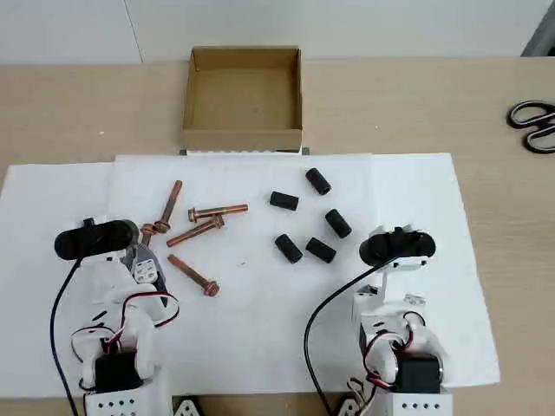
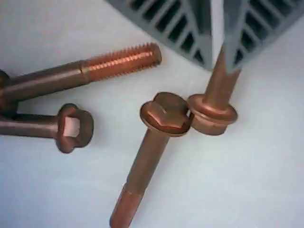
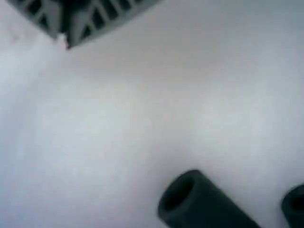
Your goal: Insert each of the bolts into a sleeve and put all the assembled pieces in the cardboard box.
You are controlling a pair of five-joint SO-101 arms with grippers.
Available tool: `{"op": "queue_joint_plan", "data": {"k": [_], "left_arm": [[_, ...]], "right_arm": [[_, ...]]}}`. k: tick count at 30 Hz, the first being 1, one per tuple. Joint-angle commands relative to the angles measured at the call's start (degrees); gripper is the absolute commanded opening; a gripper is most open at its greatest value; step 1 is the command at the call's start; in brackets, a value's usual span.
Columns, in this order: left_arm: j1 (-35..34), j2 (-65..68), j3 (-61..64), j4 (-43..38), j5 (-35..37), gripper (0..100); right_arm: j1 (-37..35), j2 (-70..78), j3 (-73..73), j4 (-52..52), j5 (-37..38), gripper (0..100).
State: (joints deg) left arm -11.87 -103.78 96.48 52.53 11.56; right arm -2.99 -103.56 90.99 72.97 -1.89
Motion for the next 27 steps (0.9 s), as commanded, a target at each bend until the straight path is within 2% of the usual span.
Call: {"op": "queue_joint_plan", "data": {"k": [1,27], "left_arm": [[-0.4,-0.4,-0.2,-1.5,0.0,1],[-0.4,-0.4,-0.2,-1.5,0.0,1]], "right_arm": [[-1.3,-0.4,-0.4,-0.9,0.5,0.3],[-1.6,-0.4,-0.7,-1.7,0.4,0.3]]}}
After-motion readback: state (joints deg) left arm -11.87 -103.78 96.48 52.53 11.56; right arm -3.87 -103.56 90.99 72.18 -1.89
